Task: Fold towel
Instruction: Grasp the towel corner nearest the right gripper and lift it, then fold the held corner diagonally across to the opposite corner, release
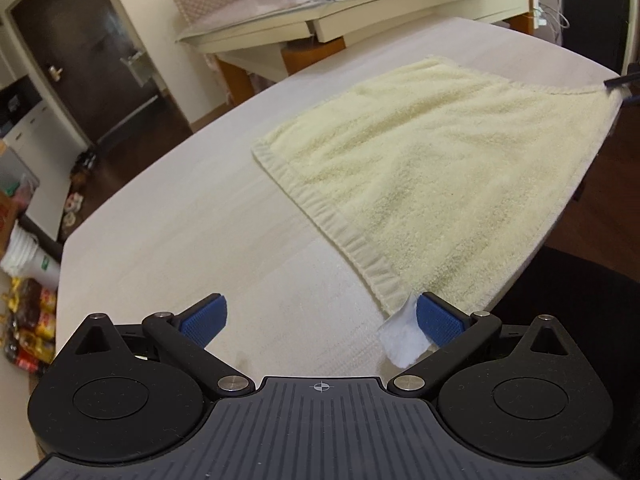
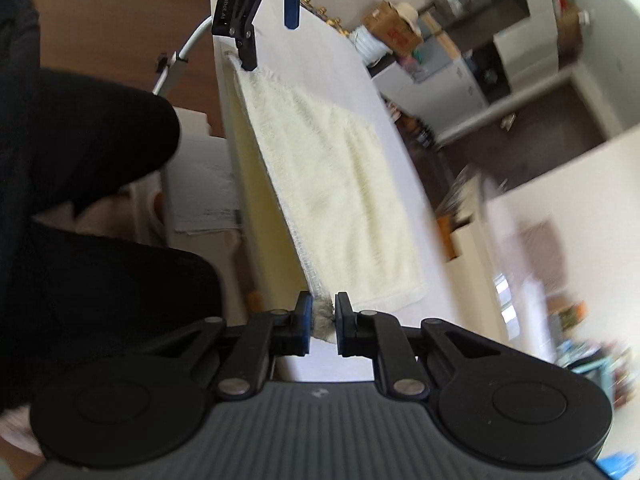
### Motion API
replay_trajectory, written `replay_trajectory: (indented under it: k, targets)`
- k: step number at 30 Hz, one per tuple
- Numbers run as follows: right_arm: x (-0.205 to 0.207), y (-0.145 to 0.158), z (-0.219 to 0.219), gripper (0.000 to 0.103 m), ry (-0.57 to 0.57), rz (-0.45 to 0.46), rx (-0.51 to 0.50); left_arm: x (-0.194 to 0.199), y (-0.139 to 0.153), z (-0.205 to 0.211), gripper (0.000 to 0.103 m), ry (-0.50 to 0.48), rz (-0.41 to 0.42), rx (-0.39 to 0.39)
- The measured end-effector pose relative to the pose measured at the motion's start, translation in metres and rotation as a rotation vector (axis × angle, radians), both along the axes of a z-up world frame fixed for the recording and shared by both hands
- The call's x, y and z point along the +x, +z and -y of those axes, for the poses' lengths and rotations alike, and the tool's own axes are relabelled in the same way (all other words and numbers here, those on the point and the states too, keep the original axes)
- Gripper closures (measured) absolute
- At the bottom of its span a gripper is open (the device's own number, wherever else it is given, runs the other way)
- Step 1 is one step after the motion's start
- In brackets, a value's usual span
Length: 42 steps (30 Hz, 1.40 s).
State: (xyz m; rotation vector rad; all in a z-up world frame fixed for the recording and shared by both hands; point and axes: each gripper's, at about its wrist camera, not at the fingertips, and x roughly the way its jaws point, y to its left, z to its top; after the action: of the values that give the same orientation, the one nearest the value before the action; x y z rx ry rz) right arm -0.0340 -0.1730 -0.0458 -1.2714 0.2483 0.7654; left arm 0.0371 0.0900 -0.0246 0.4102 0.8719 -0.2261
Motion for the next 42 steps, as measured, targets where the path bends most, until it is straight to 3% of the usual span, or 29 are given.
replay_trajectory:
  k: [7, 13, 23, 37, 42]
  targets:
    - [0.021, 0.021, -0.018, 0.09, 0.128, 0.164, -0.143, -0.007, -0.001, 0.0, 0.0, 0.061, 0.007, -0.034]
    - [0.055, 0.041, -0.044, 0.09, 0.257, 0.222, -0.242, -0.013, -0.003, -0.005, 0.0, 0.151, 0.016, -0.099]
    - [0.129, 0.035, -0.117, 0.09, 0.431, 0.225, -0.38, -0.018, -0.008, -0.011, 0.0, 0.246, 0.035, -0.179]
    - [0.21, -0.028, -0.234, 0.09, 0.601, 0.097, -0.443, -0.022, -0.011, -0.016, 0.0, 0.249, 0.04, -0.215]
    - [0.223, -0.054, -0.253, 0.09, 0.604, 0.058, -0.433, -0.026, -0.011, -0.019, 0.0, 0.249, 0.034, -0.241]
